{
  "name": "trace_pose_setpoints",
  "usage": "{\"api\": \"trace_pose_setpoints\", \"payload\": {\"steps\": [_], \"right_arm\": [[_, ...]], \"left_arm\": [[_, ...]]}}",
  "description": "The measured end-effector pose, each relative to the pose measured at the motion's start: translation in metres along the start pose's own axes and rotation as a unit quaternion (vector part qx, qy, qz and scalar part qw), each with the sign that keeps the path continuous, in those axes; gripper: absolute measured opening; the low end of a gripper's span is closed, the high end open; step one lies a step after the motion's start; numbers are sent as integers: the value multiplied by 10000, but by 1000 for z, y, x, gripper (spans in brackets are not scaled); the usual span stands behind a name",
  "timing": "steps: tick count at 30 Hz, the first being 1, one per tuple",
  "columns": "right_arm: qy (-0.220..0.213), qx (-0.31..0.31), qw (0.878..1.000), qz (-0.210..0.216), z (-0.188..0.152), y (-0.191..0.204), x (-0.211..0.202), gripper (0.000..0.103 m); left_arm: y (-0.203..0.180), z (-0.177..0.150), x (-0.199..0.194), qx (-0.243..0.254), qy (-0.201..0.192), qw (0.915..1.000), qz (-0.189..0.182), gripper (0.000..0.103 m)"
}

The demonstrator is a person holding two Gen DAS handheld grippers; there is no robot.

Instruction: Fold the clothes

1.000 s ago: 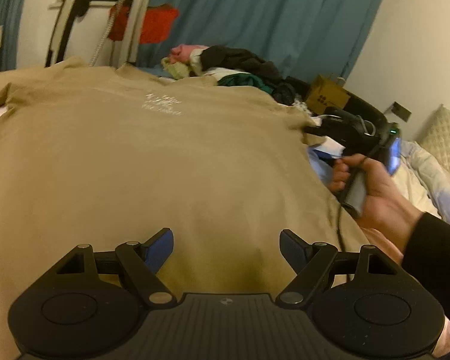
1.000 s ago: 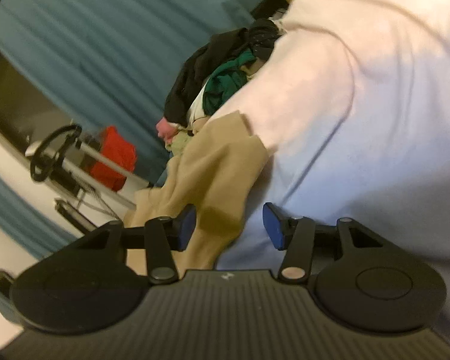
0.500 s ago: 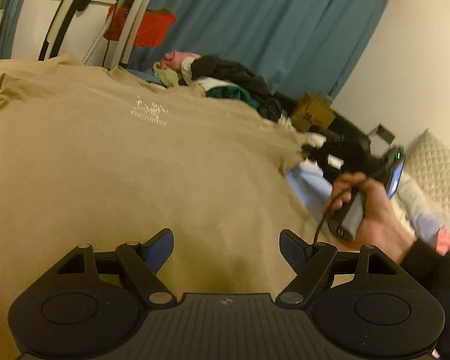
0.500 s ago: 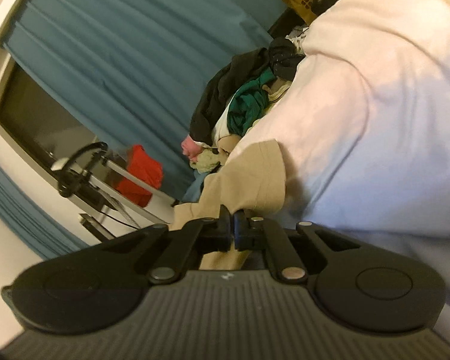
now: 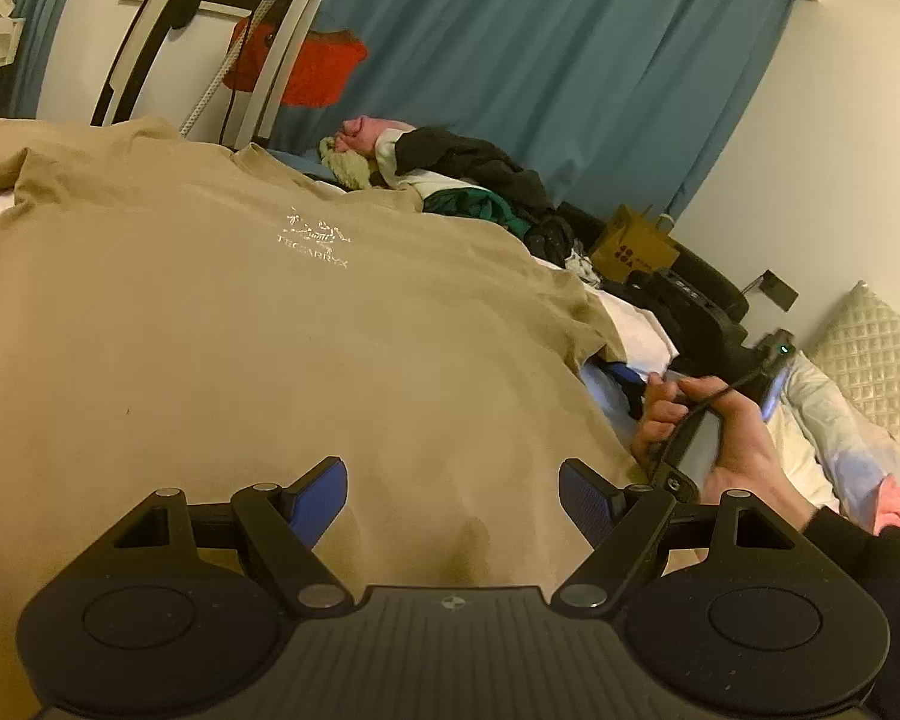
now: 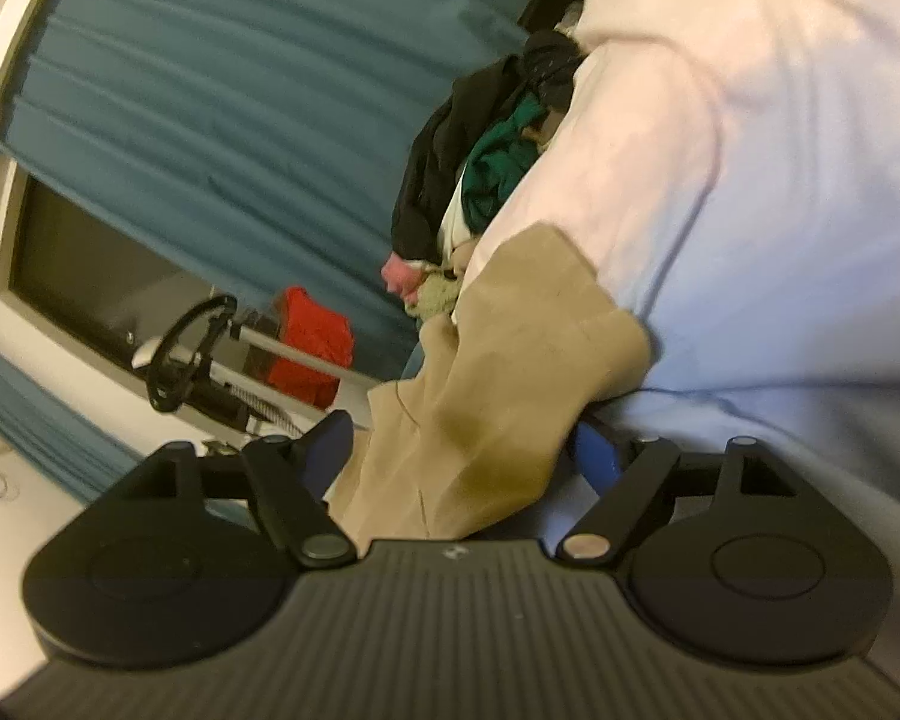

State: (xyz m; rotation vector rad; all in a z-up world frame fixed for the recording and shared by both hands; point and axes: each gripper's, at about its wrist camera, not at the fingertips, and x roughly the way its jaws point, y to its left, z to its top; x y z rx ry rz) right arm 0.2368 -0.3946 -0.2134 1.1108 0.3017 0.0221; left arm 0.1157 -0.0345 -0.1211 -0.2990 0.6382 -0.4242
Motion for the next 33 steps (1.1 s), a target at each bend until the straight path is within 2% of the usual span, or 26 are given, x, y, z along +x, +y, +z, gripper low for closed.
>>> {"api": "trace_pose_setpoints", "payload": {"steps": [3, 6, 11, 13, 14, 15, 17, 20, 23, 27, 31, 33], "right_arm": [[-115, 177, 9997, 141, 5, -8, 22, 79], [-171, 369, 9972, 630, 6, -12, 44, 80], [-156, -46, 9988, 463, 12, 0, 70, 76], [-148, -101, 9995, 271, 17, 3, 76, 62], [-144, -123, 9997, 168, 20, 4, 79, 49], [-142, -53, 9999, 78, 23, 1, 81, 31], [-137, 45, 9999, -75, 31, -2, 86, 15], [-219, -294, 9988, -333, 40, 6, 83, 10], [-375, -786, 9947, -545, 47, 29, 75, 9], [-687, -1709, 9794, -830, 47, 84, 64, 9], [-980, -2622, 9520, -1240, 29, 156, 55, 9], [-1083, -3138, 9335, -1352, 5, 193, 57, 9]], "left_arm": [[4, -1, 10, 121, 28, 9998, 147, 80], [12, -1, 14, 41, 50, 9998, 171, 80], [20, 1, 20, -235, 82, 9997, 46, 80], [18, 1, 23, -265, 81, 9996, 35, 80], [18, 2, 25, -296, 74, 9995, 46, 80], [18, 2, 26, -327, 67, 9994, 57, 80], [18, 5, 29, -423, 75, 9991, 65, 80], [18, 14, 29, -565, 40, 9984, 80, 80], [20, 25, 19, -517, -138, 9981, 300, 80], [26, 39, -7, -424, -422, 9969, 519, 82], [33, 58, -31, -239, -428, 9949, 884, 83], [39, 65, -45, -120, -463, 9926, 1118, 84]]}}
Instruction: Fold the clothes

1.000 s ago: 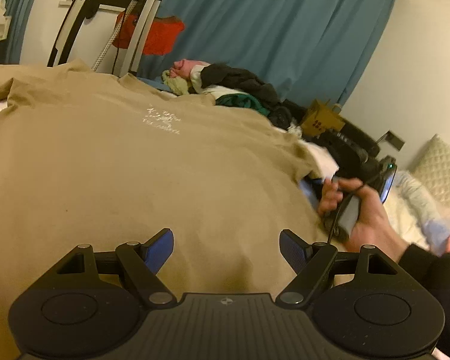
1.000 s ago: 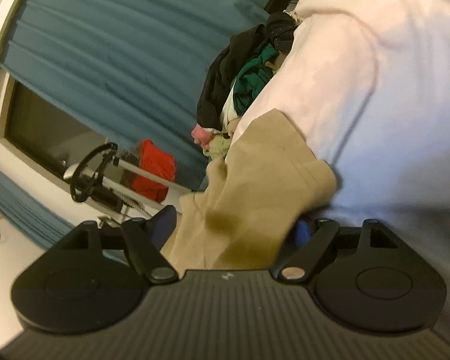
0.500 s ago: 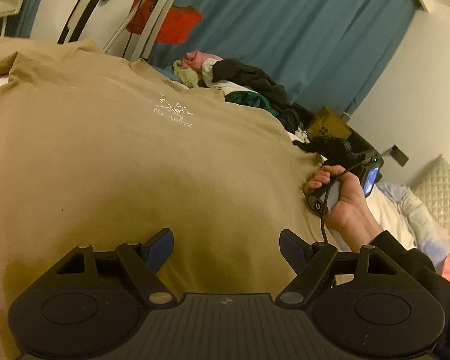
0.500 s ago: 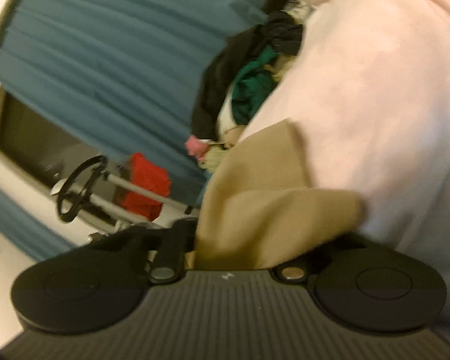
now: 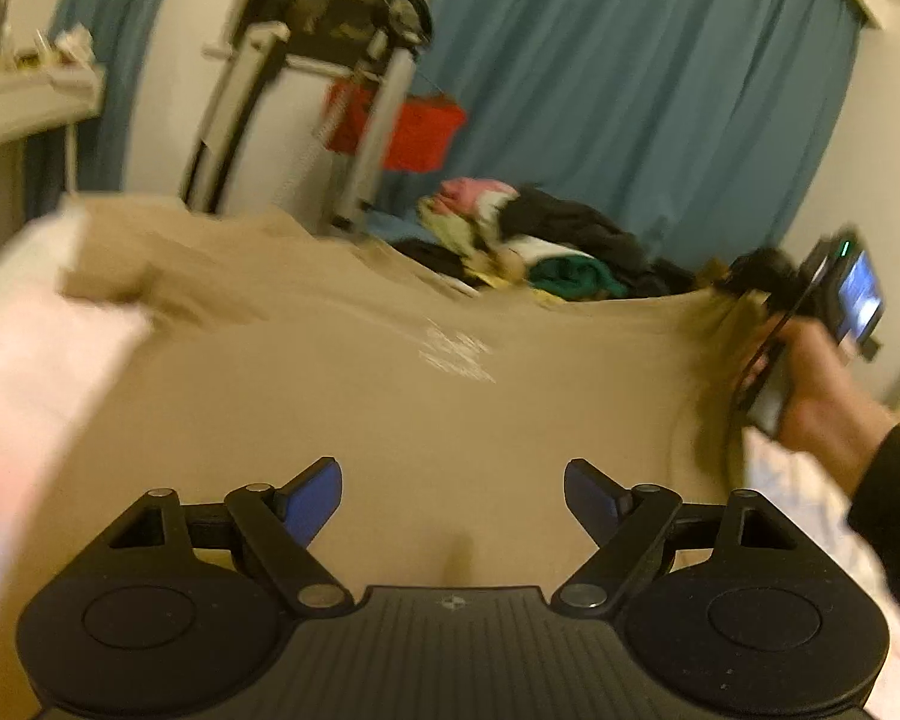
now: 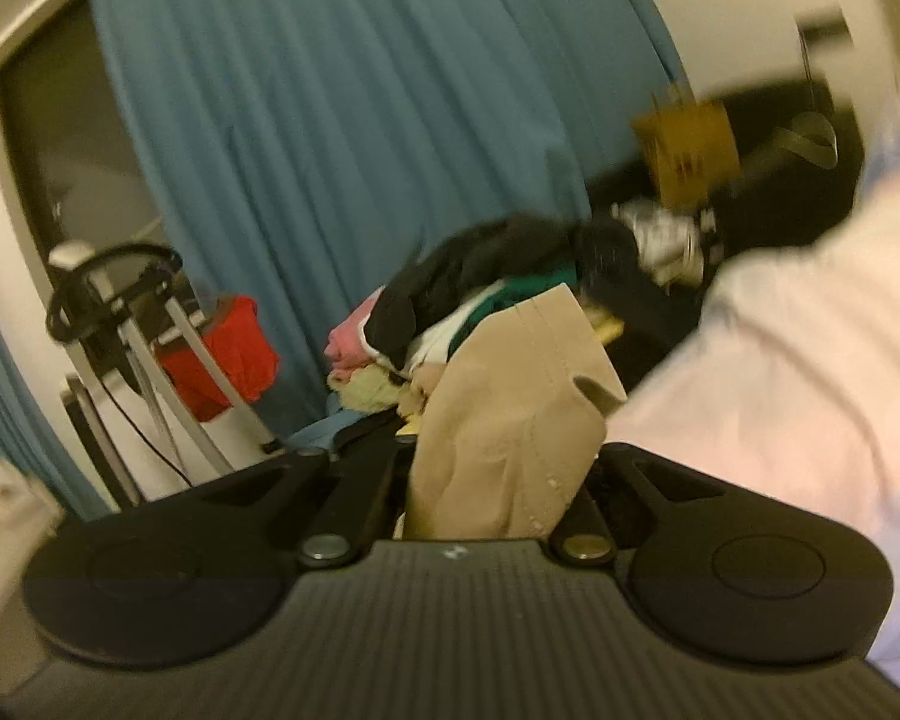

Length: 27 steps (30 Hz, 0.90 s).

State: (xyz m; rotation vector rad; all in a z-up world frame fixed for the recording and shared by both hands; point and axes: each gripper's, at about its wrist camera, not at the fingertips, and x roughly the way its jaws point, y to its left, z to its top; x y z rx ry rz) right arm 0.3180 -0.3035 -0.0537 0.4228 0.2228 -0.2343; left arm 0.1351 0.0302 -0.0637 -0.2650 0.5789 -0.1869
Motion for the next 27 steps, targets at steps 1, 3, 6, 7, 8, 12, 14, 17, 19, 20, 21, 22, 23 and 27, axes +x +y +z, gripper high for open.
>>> {"api": "trace_pose_setpoints", "payload": {"steps": [1, 3, 6, 7, 8, 12, 14, 17, 19, 20, 21, 22, 23, 27], "right_arm": [[-76, -274, 9996, -47, 2, 21, -6, 9], [-190, -888, 9958, -122, -2, 66, -15, 9], [-198, -1821, 9831, -64, -34, 132, -19, 9], [-182, -2099, 9775, -17, -47, 153, -18, 9], [-116, -2297, 9732, 66, -62, 170, -16, 9], [285, -3133, 9487, 311, -137, 226, 2, 9], [520, -3275, 9423, 454, -164, 239, 13, 9], [819, -3319, 9379, 582, -180, 246, 30, 11], [1054, -3302, 9354, 700, -184, 248, 39, 11], [1201, -3259, 9344, 789, -182, 247, 42, 22], [1338, -3175, 9344, 903, -178, 245, 43, 52], [1390, -3042, 9368, 1030, -171, 243, 36, 71], [1419, -2899, 9394, 1158, -165, 241, 29, 97], [1415, -2438, 9463, 1583, -135, 230, -18, 103]], "left_arm": [[4, 4, -5, 57, -35, 9999, 138, 85], [16, 10, -14, 161, -76, 9992, 349, 85], [39, 17, -24, 129, -193, 9978, 629, 85], [47, 20, -24, 52, -206, 9975, 680, 85], [55, 23, -24, -27, -219, 9971, 731, 86], [84, 32, -20, -383, -210, 9963, 740, 86], [94, 32, -13, -485, -162, 9955, 794, 86], [102, 29, 0, -542, -42, 9956, 762, 86], [104, 29, 11, -538, 54, 9961, 698, 86], [104, 26, 17, -533, 86, 9960, 713, 86], [103, 24, 22, -529, 119, 9959, 728, 86], [102, 22, 25, -547, 171, 9957, 735, 86], [101, 20, 29, -575, 219, 9955, 720, 86], [95, 16, 35, -599, 324, 9953, 685, 86]]}}
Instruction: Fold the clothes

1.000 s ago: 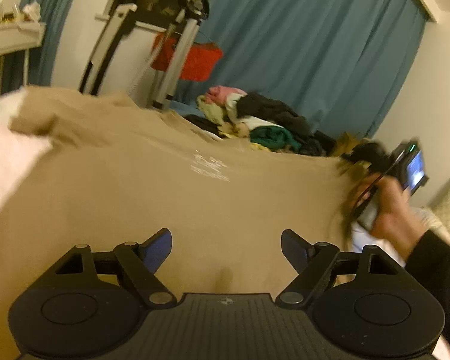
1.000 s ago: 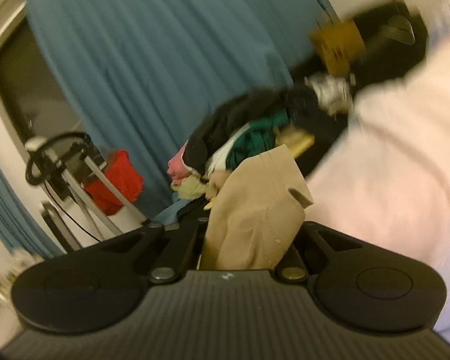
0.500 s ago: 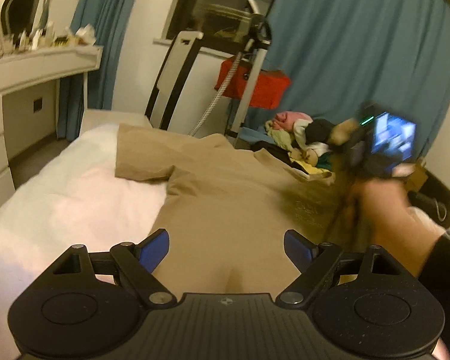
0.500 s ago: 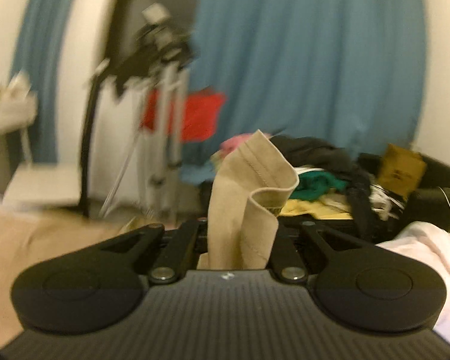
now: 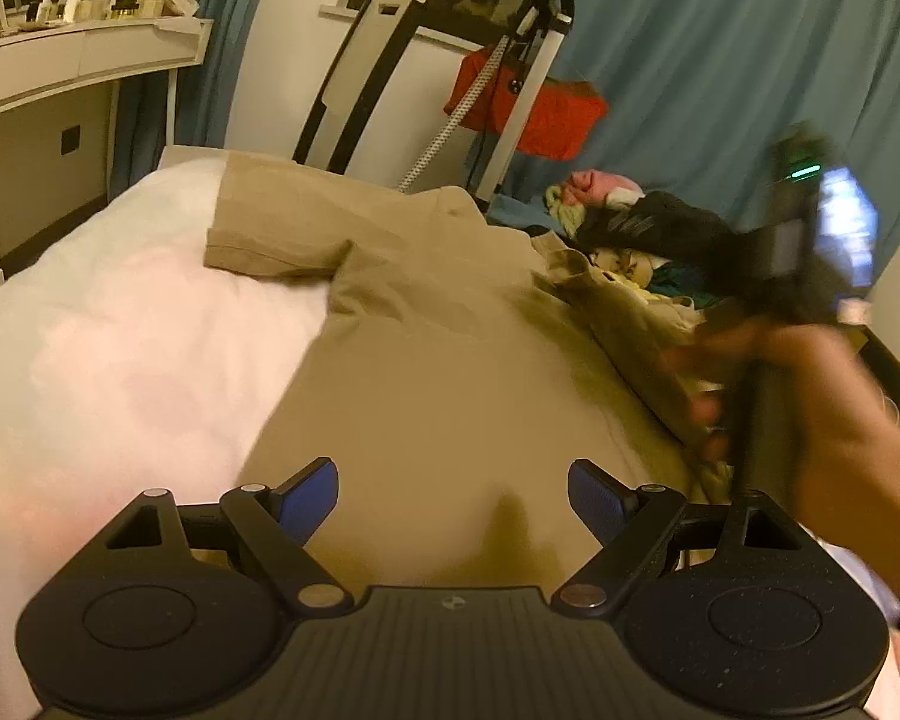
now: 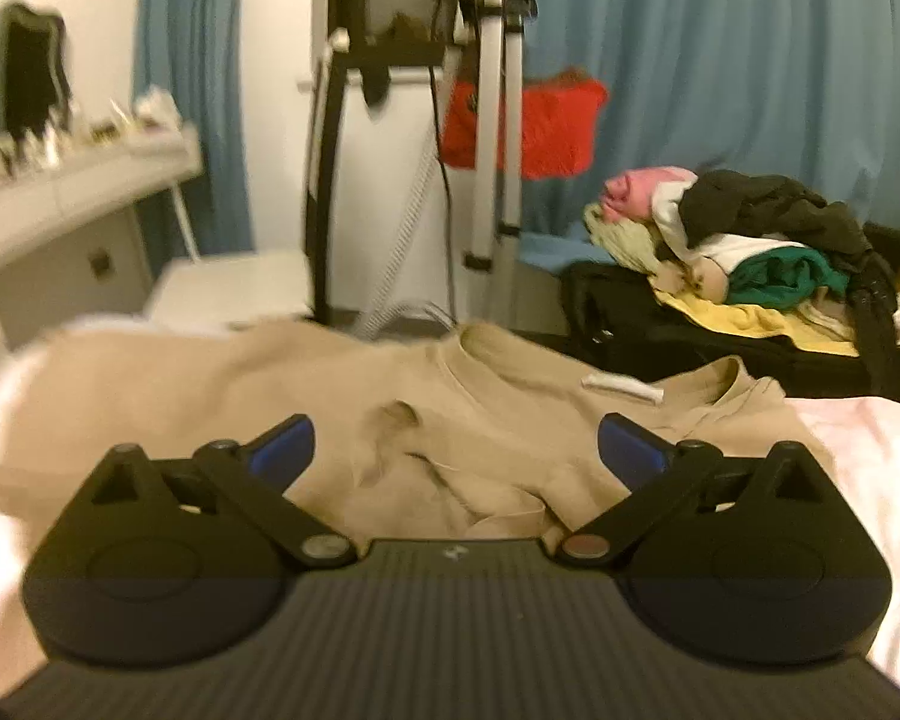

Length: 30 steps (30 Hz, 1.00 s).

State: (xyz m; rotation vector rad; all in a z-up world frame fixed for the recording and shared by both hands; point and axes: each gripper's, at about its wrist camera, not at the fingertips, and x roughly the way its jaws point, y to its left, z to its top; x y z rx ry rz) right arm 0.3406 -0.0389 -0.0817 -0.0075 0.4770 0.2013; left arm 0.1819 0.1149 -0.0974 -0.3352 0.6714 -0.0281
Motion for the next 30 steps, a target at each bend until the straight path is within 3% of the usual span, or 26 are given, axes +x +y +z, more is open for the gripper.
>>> {"api": "trace_pose_setpoints", "payload": {"steps": [4, 7, 12, 15, 18, 21, 27, 30], "right_arm": [[-281, 407, 9985, 250, -1, -17, -83, 103], [-354, 634, 9969, 295, -21, -32, -151, 103], [-415, 1085, 9928, 296, -65, -66, -260, 103], [-364, 1609, 9860, 254, -104, -96, -304, 103], [-323, 2052, 9779, 222, -133, -124, -332, 103], [-273, 2446, 9692, 81, -151, -150, -343, 103], [-253, 3113, 9496, 256, -160, -182, -336, 103], [-139, 3258, 9446, 363, -166, -188, -331, 103]], "left_arm": [[-12, -4, -12, 221, -124, 9997, 41, 86], [-23, -10, -27, 384, -211, 9990, -26, 85], [-52, -34, -55, 578, -4, 9970, -515, 85], [-75, -55, -72, 651, 269, 9922, -1031, 85], [-100, -81, -83, 626, 674, 9813, -1689, 84], [-124, -113, -80, 544, 1212, 9648, -2268, 79], [-153, -158, -46, 429, 2224, 9369, -2662, 67], [-149, -168, -38, 164, 2411, 9263, -2890, 67]]}}
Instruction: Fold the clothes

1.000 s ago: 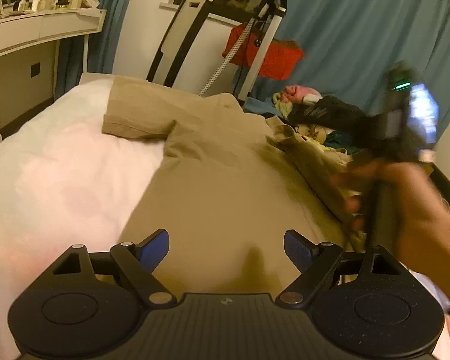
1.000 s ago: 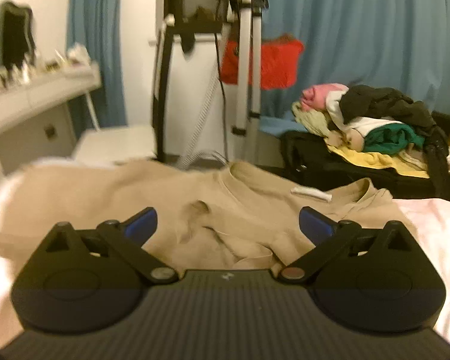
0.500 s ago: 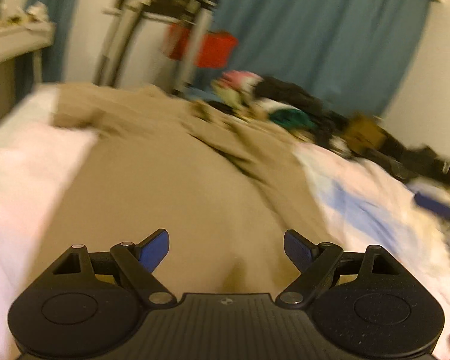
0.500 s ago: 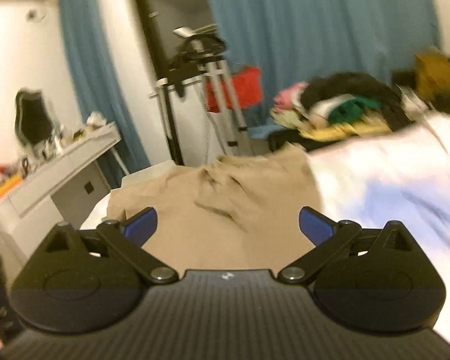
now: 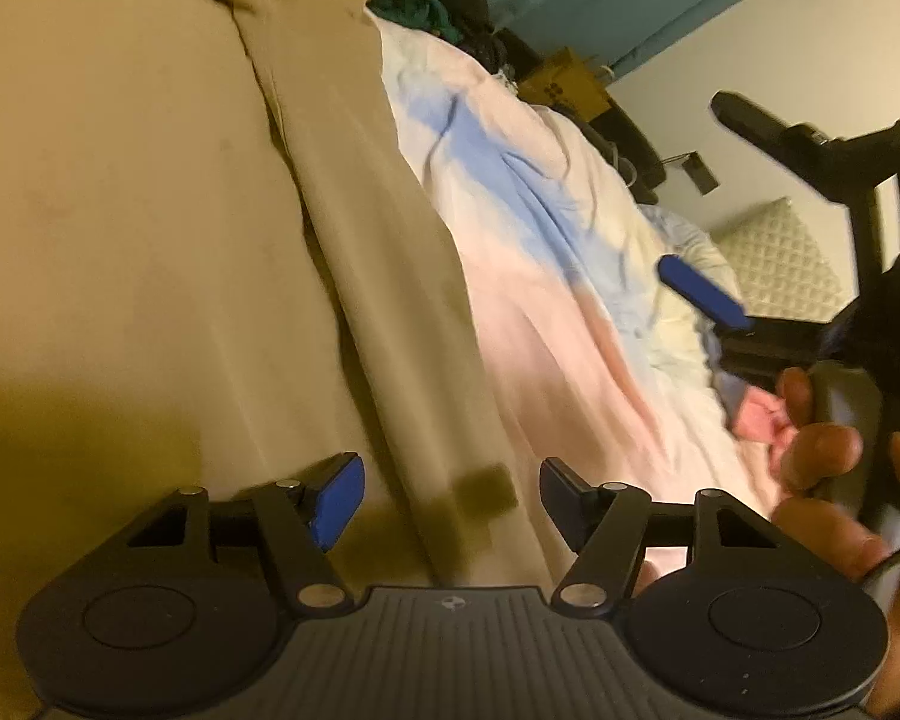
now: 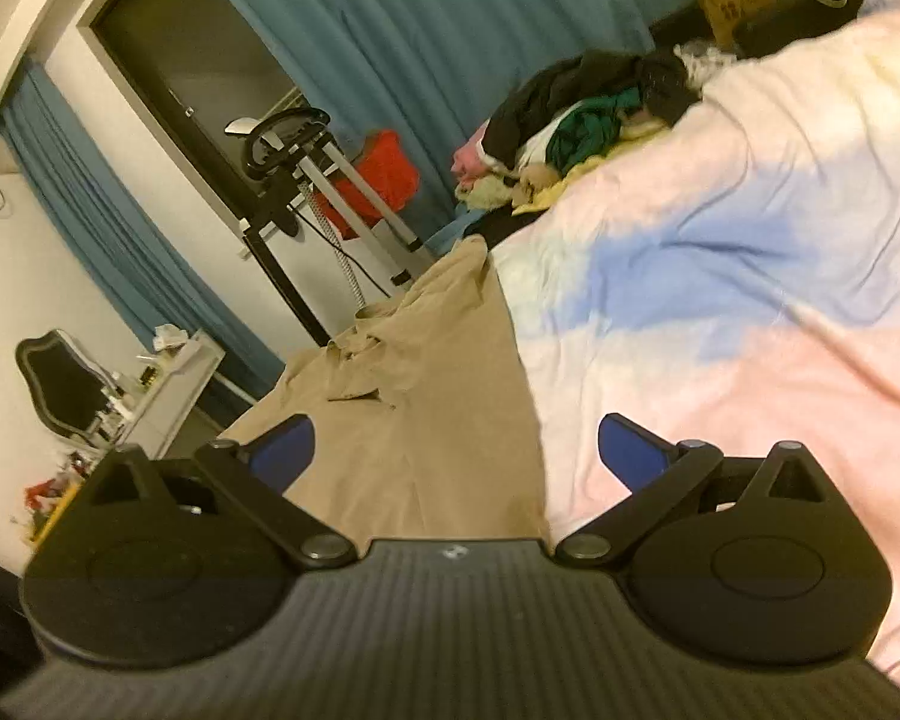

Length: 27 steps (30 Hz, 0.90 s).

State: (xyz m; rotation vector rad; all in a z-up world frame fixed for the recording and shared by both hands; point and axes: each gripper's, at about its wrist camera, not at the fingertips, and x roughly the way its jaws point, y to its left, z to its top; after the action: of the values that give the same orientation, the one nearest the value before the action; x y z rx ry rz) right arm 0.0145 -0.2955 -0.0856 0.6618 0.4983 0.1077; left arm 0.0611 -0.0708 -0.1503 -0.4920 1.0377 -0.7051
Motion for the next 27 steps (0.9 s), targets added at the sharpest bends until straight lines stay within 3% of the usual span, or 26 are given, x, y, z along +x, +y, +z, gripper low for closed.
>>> {"api": "trace_pose_setpoints", "payload": {"steps": [3, 5, 8, 13, 17, 20, 22, 27], "right_arm": [[161, 117, 9998, -12, -2, -6, 5, 103], [213, 231, 9995, 94, -3, -9, 6, 103], [229, 235, 9994, 113, -3, -8, 7, 103], [264, 185, 9995, 50, -6, -5, 11, 103], [231, 150, 9996, -26, -8, -4, 13, 103], [188, 129, 9997, -69, -9, -4, 13, 103], [175, 122, 9997, -117, -9, -4, 12, 103], [168, 91, 9996, -214, -9, -5, 12, 103]], "left_arm": [[14, -2, 5, -548, 248, 9960, -659, 56], [25, -3, 11, -975, 499, 9879, -1096, 48], [32, -4, 16, -1143, 564, 9846, -1196, 47], [37, -4, 23, -1286, 573, 9808, -1347, 62], [34, -5, 19, -1215, 481, 9803, -1483, 60], [32, -6, 11, -1207, 387, 9788, -1606, 39], [29, -4, 4, -1079, 234, 9826, -1493, 18], [31, -3, -20, -1042, 41, 9845, -1407, 10]]}}
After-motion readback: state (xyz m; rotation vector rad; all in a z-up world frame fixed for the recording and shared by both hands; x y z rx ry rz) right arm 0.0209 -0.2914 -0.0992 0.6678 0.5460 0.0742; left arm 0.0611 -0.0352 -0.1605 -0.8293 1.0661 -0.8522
